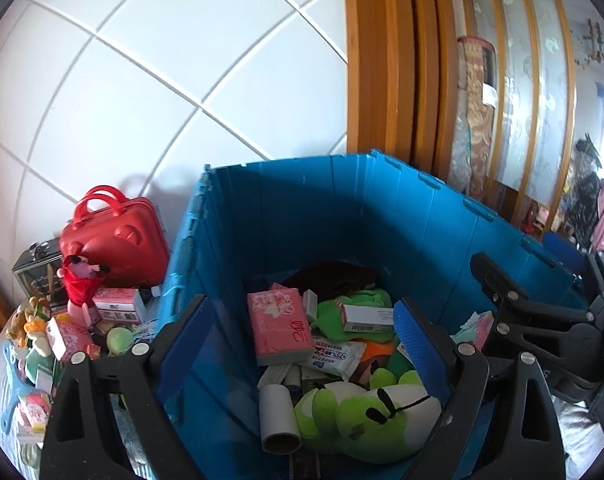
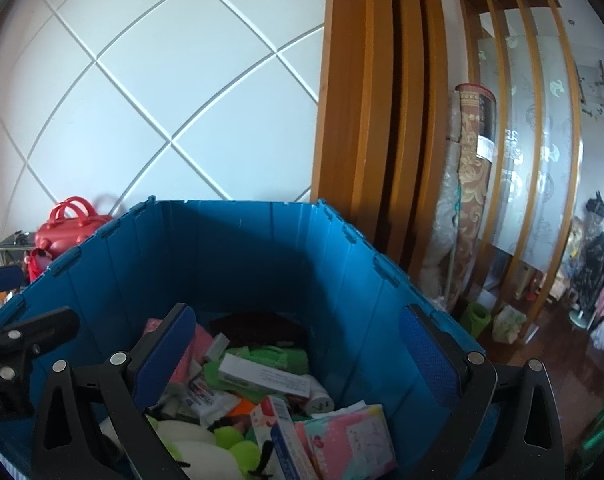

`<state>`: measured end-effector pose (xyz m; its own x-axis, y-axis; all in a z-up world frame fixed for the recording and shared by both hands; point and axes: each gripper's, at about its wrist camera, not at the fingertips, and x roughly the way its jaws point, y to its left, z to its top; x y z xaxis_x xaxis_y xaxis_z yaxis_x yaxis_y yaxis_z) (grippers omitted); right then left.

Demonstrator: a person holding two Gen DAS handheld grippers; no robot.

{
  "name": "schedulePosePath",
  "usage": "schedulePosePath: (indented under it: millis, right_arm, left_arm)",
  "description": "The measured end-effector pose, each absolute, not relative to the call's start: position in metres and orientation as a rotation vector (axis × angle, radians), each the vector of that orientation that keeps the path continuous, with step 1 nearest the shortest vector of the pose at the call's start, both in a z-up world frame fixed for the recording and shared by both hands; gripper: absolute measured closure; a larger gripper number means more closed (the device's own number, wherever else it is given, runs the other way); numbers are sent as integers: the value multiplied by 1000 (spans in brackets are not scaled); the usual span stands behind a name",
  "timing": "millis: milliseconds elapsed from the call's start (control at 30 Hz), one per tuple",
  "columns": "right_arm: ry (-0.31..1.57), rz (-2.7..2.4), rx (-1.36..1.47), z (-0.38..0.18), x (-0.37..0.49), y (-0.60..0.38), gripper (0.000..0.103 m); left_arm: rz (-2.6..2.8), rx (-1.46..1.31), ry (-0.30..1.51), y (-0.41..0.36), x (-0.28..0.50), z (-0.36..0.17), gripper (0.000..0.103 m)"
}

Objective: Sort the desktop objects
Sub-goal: 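Lower tissue pack and ointment box into the crate and open both tools, then move both tools back over the pile on the bed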

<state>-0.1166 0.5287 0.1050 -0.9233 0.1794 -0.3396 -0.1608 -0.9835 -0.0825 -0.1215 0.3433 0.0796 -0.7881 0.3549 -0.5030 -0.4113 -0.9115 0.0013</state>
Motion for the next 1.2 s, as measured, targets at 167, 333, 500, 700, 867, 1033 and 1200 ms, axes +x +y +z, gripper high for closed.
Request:
schedulePosePath:
  millis: [167, 333, 500, 700, 867, 1033, 1200]
  right_arm:
    - [-88, 2929, -479, 106, -104, 516, 0]
    - [-31, 3052, -359, 125, -87, 489, 0]
    - [-30, 3208, -270, 139, -76, 438, 0]
    - [-69, 3412, -298, 144, -71, 361, 0]
    - [-159, 3539, -339, 139, -62, 291, 0]
    - [-183, 3639, -529, 110, -64, 229, 0]
    - [-187, 3612, -917, 46, -84, 183, 0]
  left_arm:
    - [2654, -699, 109, 314, -107, 78, 11]
    - [2774, -652, 55, 266, -94, 86, 10]
    - [2931, -647, 5, 203, -88, 84, 3]
    - [3084, -752, -50, 112, -87, 60, 3]
    - [3182, -910, -117, 26, -85, 23, 3]
    - [3229, -1121, -170, -45, -80, -29, 3]
    - [3206, -1349, -198, -93, -78, -87, 3]
